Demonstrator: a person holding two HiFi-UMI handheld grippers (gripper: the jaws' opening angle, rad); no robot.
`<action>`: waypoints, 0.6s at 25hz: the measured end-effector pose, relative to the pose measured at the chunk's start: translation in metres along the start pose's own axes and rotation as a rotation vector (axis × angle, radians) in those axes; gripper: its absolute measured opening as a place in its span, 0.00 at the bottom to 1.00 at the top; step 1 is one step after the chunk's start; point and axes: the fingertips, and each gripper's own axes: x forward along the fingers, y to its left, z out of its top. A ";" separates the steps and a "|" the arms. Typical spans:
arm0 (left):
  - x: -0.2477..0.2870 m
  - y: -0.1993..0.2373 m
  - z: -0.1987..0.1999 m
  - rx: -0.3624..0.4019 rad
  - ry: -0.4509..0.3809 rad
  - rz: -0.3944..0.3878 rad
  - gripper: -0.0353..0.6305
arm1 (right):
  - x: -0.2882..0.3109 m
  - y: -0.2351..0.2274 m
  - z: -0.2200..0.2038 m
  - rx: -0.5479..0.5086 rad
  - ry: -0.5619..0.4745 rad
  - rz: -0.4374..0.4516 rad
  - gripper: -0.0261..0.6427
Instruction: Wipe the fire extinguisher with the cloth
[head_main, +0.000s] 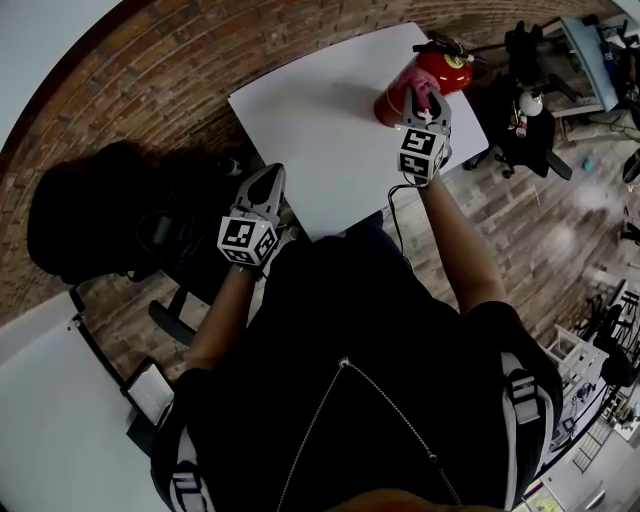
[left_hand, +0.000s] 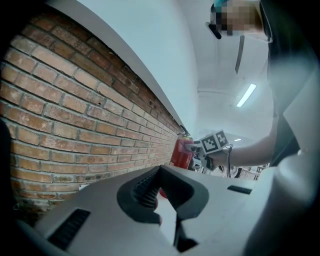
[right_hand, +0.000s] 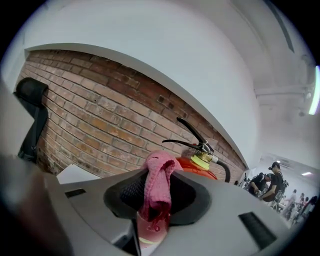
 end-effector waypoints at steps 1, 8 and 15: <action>-0.001 0.000 0.001 0.001 -0.002 0.004 0.08 | 0.004 -0.002 -0.001 -0.003 0.002 -0.008 0.20; -0.012 0.011 -0.003 -0.012 -0.007 0.049 0.08 | 0.018 0.001 -0.002 0.006 0.028 -0.068 0.20; -0.018 0.014 -0.009 -0.028 -0.011 0.075 0.08 | 0.022 0.001 -0.004 0.047 0.048 -0.111 0.20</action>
